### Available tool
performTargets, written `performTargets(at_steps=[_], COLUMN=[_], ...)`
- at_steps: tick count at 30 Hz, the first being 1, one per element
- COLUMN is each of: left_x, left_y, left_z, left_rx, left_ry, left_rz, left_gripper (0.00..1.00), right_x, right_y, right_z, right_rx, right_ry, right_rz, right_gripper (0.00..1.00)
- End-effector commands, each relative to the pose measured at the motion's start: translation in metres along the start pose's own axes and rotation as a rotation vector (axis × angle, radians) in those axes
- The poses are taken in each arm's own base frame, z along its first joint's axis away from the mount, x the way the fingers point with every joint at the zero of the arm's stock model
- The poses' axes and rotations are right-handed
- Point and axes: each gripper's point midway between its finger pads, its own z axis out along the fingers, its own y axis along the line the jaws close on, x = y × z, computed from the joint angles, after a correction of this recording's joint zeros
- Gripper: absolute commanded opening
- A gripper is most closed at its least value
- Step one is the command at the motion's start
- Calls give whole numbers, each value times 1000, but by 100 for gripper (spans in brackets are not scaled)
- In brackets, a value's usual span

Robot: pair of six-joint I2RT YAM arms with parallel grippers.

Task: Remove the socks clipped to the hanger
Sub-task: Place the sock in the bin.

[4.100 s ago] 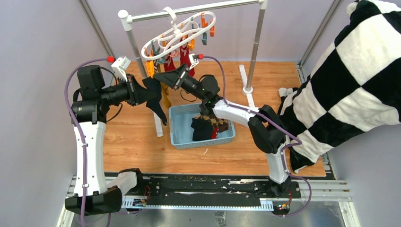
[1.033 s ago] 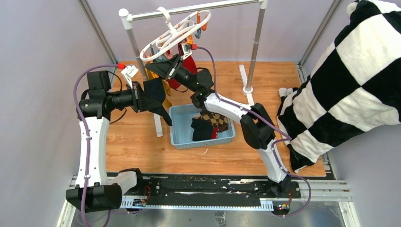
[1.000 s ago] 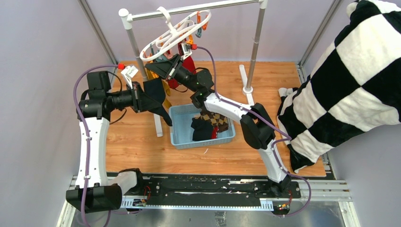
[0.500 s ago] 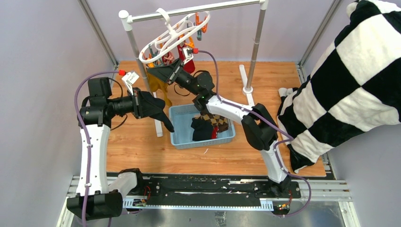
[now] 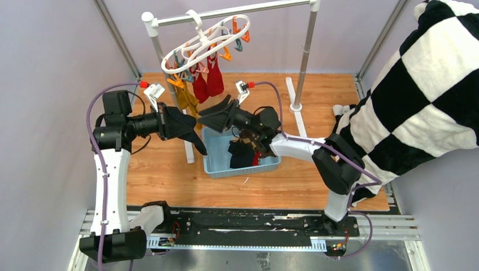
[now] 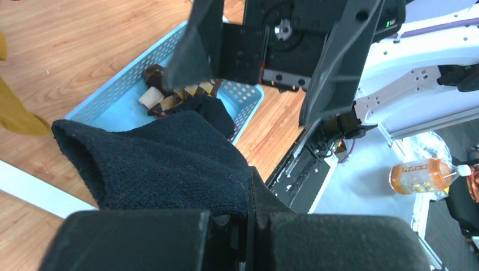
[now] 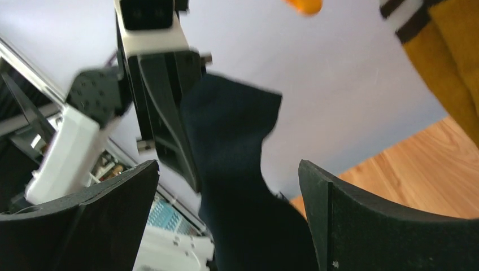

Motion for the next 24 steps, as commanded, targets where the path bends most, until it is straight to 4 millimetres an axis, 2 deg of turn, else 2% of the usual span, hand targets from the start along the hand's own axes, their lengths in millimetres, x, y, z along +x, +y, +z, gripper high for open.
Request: performTargets(at_steps=[1,3,5,9,12,14,19,21,24], left_x=[-16,-21,-22,-24,-24,-23,-21,-22,-24], left_y=[-8,-9,-8,-5,-5,-4,-3,-2,1], left_z=[-5,-6,-6,-5,-4,-3,-3,-3,-5], left_rx=[-6,-12,-12,-16,-13,-13,-13,-17,-55], left_ry=[-26,-31,-30,-27,-25,-23,-21,-22,-27], left_rz=[38,37,28,14,10,6,1,3,-3], left_gripper=[0,0,0,7,15,19,32,48,83], right_x=[29,44,50,55,56,55,51,51,43], right_y=[22,20,20,28,27,27,22,18,2], right_z=[-24,-30,-30,-18,-10,-6,-12,-20,-41], right_rx=[-99,-82,-70,-92,-79,-67,-18,7,92], right_ry=[115,161,180,209,232,238,257,267,265], right_rz=[-147,-173,-205,-240,-256,-264,-307,-309,-284], right_gripper=[99,97,93,78,66,51,4,0,0])
